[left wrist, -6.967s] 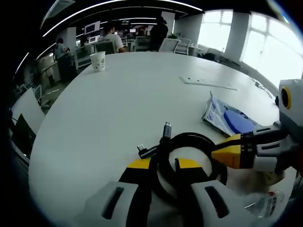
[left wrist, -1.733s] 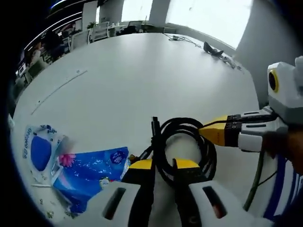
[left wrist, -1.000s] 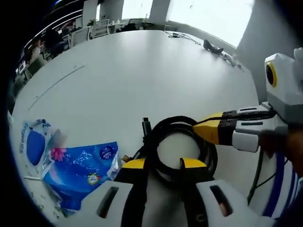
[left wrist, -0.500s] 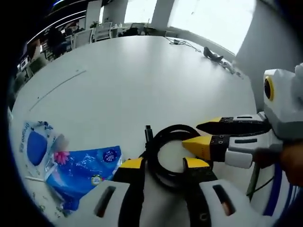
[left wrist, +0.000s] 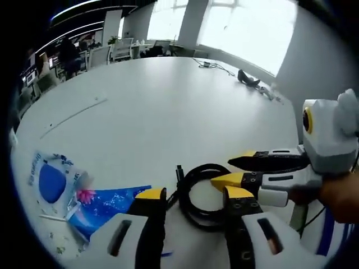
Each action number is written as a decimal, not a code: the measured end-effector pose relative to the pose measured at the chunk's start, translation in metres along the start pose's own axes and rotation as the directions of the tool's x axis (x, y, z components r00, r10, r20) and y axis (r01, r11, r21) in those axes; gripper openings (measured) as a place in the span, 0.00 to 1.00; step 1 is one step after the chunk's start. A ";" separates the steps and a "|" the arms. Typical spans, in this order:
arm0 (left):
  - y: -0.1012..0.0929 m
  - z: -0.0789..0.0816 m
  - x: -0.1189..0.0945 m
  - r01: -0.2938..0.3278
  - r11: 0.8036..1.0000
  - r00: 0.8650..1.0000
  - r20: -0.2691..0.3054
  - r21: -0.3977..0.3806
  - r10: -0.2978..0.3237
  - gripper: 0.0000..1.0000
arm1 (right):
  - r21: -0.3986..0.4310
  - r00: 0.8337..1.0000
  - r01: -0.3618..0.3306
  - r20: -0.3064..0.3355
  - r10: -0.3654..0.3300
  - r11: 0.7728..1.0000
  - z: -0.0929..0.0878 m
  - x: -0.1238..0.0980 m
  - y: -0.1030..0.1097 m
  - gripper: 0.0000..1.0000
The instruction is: Arrange the tabletop items into an orderly group along one side of the table until the central work area is clear of visible clutter.
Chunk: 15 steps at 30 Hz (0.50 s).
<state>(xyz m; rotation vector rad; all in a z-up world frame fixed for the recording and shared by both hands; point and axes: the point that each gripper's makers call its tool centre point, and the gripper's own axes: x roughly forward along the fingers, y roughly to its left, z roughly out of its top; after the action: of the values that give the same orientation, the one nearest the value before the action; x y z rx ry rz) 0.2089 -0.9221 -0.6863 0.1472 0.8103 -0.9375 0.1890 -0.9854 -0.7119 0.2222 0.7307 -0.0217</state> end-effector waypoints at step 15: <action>0.039 0.021 -0.046 -0.054 0.999 0.994 0.098 -0.002 0.054 0.41 | 0.002 0.996 -0.044 0.081 0.044 0.999 0.036 -0.008 0.025 0.34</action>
<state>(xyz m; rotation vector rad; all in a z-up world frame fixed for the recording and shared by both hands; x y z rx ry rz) 0.2355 -0.8780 -0.6491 0.1223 0.7120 -0.8877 0.2096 -0.9692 -0.6756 0.2397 0.6447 0.0098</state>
